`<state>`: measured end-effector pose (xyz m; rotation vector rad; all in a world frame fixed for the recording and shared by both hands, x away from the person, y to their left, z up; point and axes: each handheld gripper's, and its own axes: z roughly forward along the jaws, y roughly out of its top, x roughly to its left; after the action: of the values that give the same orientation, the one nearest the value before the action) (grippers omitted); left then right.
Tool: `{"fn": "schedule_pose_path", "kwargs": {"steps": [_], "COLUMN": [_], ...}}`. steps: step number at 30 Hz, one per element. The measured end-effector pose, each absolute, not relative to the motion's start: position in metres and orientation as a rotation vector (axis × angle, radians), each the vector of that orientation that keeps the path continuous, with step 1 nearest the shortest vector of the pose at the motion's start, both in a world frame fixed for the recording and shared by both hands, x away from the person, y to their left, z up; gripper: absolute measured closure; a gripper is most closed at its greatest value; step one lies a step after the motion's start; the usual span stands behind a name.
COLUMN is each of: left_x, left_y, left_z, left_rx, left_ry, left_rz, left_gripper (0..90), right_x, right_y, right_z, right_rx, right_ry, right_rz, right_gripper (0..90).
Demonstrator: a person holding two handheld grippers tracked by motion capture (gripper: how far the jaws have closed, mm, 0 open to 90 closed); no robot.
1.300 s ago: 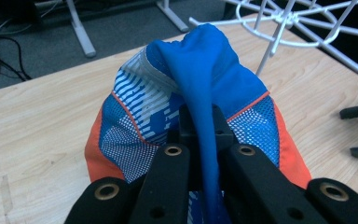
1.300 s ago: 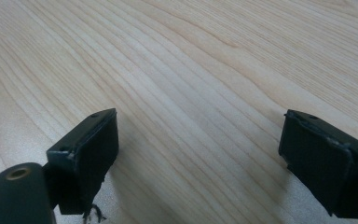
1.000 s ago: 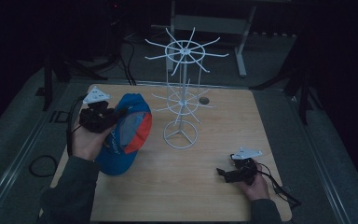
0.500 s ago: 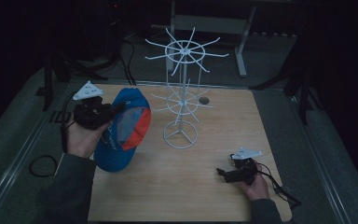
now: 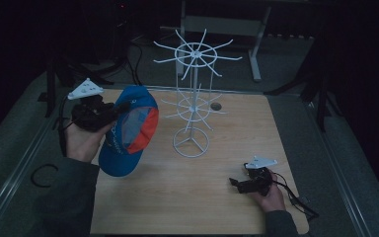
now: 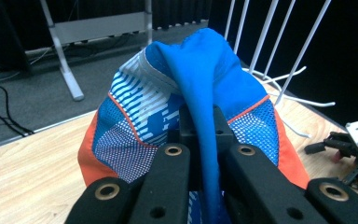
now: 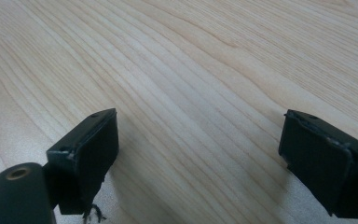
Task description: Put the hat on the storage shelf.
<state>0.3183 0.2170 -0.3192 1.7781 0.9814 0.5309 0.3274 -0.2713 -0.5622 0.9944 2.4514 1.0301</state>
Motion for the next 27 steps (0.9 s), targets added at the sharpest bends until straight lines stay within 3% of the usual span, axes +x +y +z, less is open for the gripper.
{"fn": "schedule_pose_path", "kwargs": {"steps": [27], "left_x": [0.314], "left_y": [0.226], "left_z": [-0.299], "left_rx": [1.693], "left_ry": [0.932], "left_rz": [0.510], "left_gripper": [89.9], "right_x": [0.327], "right_y": [-0.271], "right_z": [-0.562], "right_rx": [0.991], "right_ry": [2.451], "right_rz": [1.031], "right_gripper": [11.8]}}
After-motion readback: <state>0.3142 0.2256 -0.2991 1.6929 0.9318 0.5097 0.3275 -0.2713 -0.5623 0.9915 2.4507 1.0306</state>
